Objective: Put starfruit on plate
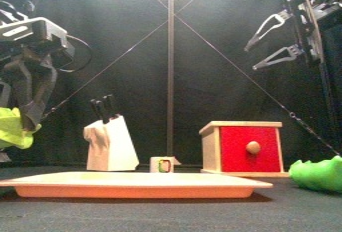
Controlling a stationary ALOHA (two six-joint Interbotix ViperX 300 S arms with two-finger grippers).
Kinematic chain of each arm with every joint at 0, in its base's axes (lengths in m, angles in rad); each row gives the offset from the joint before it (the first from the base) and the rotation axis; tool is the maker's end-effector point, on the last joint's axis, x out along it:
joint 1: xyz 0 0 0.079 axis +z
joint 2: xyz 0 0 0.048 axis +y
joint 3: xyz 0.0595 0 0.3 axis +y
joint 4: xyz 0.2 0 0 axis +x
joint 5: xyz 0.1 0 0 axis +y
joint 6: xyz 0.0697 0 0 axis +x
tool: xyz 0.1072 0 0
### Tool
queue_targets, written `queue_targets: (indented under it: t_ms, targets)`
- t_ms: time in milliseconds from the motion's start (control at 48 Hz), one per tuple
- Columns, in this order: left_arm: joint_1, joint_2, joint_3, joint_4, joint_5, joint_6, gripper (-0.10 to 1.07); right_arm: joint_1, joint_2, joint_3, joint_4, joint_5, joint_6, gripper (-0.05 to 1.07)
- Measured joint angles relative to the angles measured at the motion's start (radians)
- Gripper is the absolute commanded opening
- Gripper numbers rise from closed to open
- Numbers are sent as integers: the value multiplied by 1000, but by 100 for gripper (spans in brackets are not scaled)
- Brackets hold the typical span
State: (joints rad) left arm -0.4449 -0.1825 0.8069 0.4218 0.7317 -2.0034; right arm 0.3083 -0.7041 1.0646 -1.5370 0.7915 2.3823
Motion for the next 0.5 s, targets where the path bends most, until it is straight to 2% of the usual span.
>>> queue_targets:
  t_ms: [104,292,500]
  targets:
    - [0,0,-6,9,-2,-2,76,0,0,2,5,0,-2,87]
    - [2,9,-72,66,-3,0,76,0,0,2,6,0,-3,87]
    - [25,94,-155,153,-14,-21,76,2,-2,2,6,0,-3,87]
